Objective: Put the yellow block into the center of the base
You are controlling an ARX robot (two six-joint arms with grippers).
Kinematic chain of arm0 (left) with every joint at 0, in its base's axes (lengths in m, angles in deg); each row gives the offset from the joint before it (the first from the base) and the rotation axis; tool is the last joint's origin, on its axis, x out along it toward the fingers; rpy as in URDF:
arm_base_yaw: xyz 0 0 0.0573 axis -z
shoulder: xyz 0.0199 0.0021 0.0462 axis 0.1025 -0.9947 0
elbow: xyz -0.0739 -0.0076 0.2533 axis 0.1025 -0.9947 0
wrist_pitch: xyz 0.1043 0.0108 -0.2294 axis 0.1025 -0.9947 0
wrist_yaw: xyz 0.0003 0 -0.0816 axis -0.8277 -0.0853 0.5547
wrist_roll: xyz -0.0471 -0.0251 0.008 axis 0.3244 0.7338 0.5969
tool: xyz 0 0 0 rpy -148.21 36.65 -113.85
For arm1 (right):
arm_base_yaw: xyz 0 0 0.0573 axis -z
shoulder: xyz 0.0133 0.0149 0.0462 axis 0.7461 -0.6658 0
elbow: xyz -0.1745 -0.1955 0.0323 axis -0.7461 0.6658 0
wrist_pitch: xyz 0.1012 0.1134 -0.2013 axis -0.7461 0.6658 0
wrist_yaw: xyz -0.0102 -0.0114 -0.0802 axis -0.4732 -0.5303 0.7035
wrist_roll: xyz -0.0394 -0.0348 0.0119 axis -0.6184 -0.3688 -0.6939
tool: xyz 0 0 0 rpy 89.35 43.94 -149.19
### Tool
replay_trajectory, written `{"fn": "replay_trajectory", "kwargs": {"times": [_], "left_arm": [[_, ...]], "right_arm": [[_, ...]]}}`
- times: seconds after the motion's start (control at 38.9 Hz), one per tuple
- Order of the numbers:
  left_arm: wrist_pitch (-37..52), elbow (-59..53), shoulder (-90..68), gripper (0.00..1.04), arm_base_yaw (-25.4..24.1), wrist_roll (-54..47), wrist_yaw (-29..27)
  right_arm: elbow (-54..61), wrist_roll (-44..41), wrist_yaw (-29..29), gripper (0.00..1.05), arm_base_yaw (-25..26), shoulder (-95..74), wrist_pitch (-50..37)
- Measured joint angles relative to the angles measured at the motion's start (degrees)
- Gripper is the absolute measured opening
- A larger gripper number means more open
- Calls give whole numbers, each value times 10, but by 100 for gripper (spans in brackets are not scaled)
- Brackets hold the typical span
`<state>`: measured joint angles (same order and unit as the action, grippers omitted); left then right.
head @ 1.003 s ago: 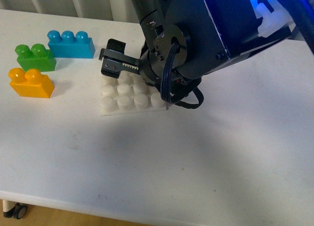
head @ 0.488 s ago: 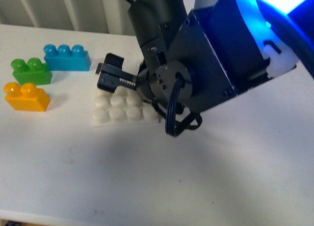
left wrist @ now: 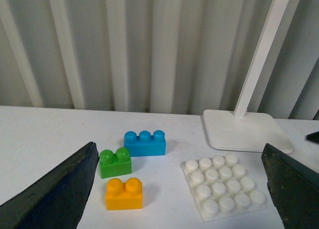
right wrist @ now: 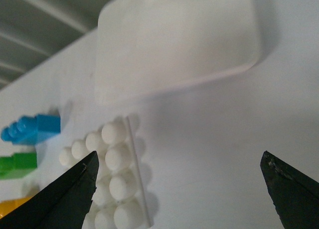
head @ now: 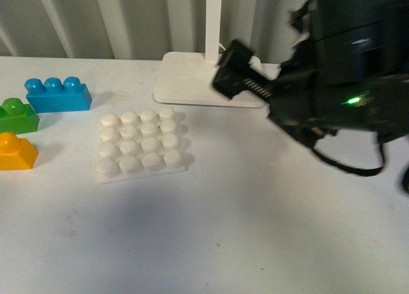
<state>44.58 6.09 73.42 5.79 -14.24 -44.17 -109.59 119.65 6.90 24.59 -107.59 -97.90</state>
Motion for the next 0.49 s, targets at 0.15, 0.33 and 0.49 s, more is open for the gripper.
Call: {"fn": "replay_trajectory", "kwargs": {"times": [0.15, 0.33, 0.49], "left_arm": [[0, 0, 0, 98, 0, 0, 0], [0, 0, 0, 98, 0, 0, 0], [0, 0, 0, 98, 0, 0, 0]], "right_arm": [[108, -54, -71, 96, 127, 144, -19], [200, -160, -143, 96, 259, 322, 16], [318, -294, -56, 80, 322, 433, -143]]}}
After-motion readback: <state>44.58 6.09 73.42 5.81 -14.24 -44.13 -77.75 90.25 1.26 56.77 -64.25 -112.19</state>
